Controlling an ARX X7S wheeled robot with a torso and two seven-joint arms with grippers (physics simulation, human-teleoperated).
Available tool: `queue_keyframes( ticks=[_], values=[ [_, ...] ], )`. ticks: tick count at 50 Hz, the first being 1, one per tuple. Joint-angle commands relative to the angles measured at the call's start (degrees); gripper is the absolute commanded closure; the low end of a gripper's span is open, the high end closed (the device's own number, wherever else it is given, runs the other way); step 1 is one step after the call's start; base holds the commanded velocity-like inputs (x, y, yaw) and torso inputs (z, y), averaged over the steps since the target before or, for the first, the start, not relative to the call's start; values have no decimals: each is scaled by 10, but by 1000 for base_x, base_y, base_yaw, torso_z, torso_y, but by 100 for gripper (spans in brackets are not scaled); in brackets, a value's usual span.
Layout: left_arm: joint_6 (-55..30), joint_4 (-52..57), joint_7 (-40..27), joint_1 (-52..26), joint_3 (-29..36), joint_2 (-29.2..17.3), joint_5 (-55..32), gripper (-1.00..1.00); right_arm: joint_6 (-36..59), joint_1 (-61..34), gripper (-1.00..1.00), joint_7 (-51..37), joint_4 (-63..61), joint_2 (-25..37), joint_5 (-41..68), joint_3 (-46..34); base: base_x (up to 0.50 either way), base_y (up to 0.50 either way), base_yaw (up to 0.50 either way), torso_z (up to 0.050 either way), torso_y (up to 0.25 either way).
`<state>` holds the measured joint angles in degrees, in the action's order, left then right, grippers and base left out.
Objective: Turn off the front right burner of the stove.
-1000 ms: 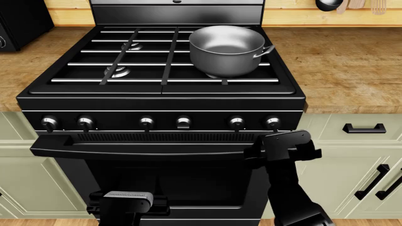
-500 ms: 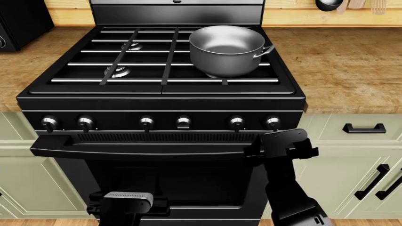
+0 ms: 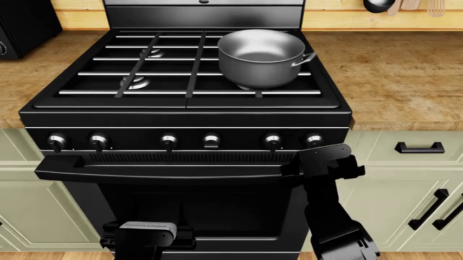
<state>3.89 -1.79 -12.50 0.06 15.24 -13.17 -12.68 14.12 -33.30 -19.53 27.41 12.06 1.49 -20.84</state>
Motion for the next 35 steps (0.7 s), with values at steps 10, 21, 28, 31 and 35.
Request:
queue_keyframes(
  ticks=[10, 21, 28, 31, 35],
  values=[
    [4, 3, -6, 5, 5, -4, -4, -100, -18, -20, -100, -3, 41, -6, -2, -8, 0, 0, 0, 0, 0],
    [3, 2, -7, 3, 8, -6, -6, -100, -39, -38, -100, -4, 83, -11, -2, -10, 0, 0, 0, 0, 0],
    [4, 0, -8, 2, 9, -7, -8, -100, -54, -48, -100, -4, 111, -16, -1, -12, 0, 0, 0, 0, 0],
    [6, -1, -9, 2, 10, -7, -8, -100, -57, -49, -100, -3, 114, -17, 0, -13, 0, 0, 0, 0, 0],
    [6, -1, -9, 2, 11, -8, -10, -100, -59, -48, -100, -2, 115, -18, 1, -14, 0, 0, 0, 0, 0]
  ],
)
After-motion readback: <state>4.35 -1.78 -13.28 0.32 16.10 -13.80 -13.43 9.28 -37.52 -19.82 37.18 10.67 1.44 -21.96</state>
